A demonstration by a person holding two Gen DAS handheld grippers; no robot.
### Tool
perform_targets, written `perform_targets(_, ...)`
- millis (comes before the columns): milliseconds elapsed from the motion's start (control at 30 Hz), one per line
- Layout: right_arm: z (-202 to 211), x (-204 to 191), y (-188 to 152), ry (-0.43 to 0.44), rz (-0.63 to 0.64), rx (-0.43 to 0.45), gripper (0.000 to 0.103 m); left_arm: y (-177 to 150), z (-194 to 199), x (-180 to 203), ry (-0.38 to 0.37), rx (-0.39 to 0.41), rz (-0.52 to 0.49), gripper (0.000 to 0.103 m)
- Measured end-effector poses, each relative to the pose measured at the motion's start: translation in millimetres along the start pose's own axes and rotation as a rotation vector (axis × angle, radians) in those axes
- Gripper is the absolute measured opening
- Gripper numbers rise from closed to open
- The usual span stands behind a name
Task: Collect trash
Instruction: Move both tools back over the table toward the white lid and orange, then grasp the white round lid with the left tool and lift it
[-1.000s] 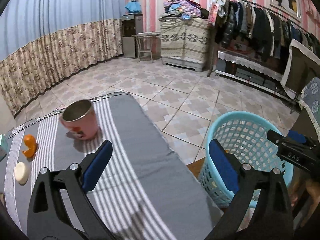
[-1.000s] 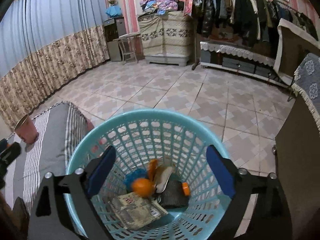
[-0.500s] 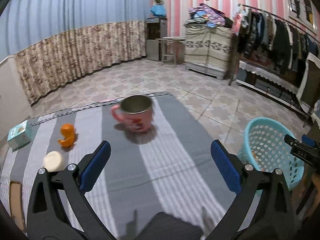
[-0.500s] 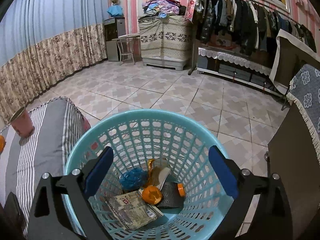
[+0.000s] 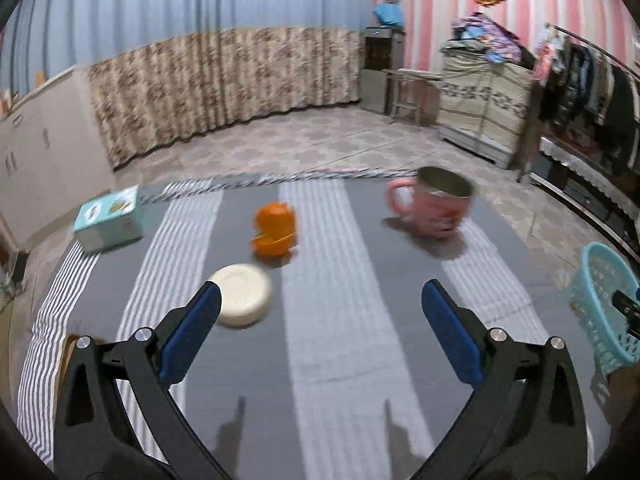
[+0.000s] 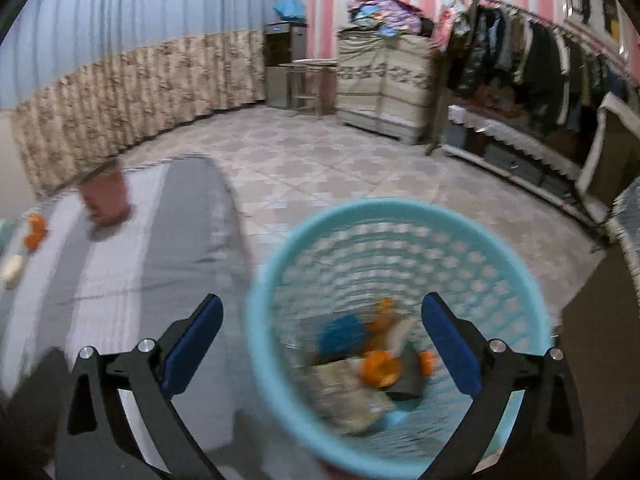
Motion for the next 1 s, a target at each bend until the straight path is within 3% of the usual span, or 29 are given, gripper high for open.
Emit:
perform_targets(300, 0, -60, -4, 0.109, -0.037, -0.030, 0.098, -6, -59, -68, 0.081, -0.147, 0.051, 0.097)
perform_targets(567, -2, -88, -5, 0.079, -0.017, -0.041, 0.098, -4, -93, -67, 0.098, -0.207, 0.030, 0.096)
perform_targets(733, -5, -107, 6, 0.081, 0.006, -0.046, 0.098, -14, -106, -66, 0.093, -0.254, 0.012, 0.082)
perform_targets(800, -5, -115, 10, 0.083, 0.016, -0.043, 0.098, -12, -105, -67, 0.081, -0.243, 0.019, 0.068)
perform_targets(867, -5, -127, 15, 0.086, 0.023, -0.043, 0.098, -10, -104, -68, 0.067, -0.245, 0.005, 0.061)
perform_targets(1000, 0, -153, 27, 0.107, 0.035, -0.031, 0.098, -8, -93, -76, 0.033, -0.236, 0.020, 0.061)
Point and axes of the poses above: each gripper's, at about its wrist camera, not at the fingertips, and z roughly against the way its jaws point, x to its right, y to its top, the point moved 8 cm from there along -z, roughly the way its jaws point, and after that the axes turned 8 degrees about z, right-handed, at the moved point
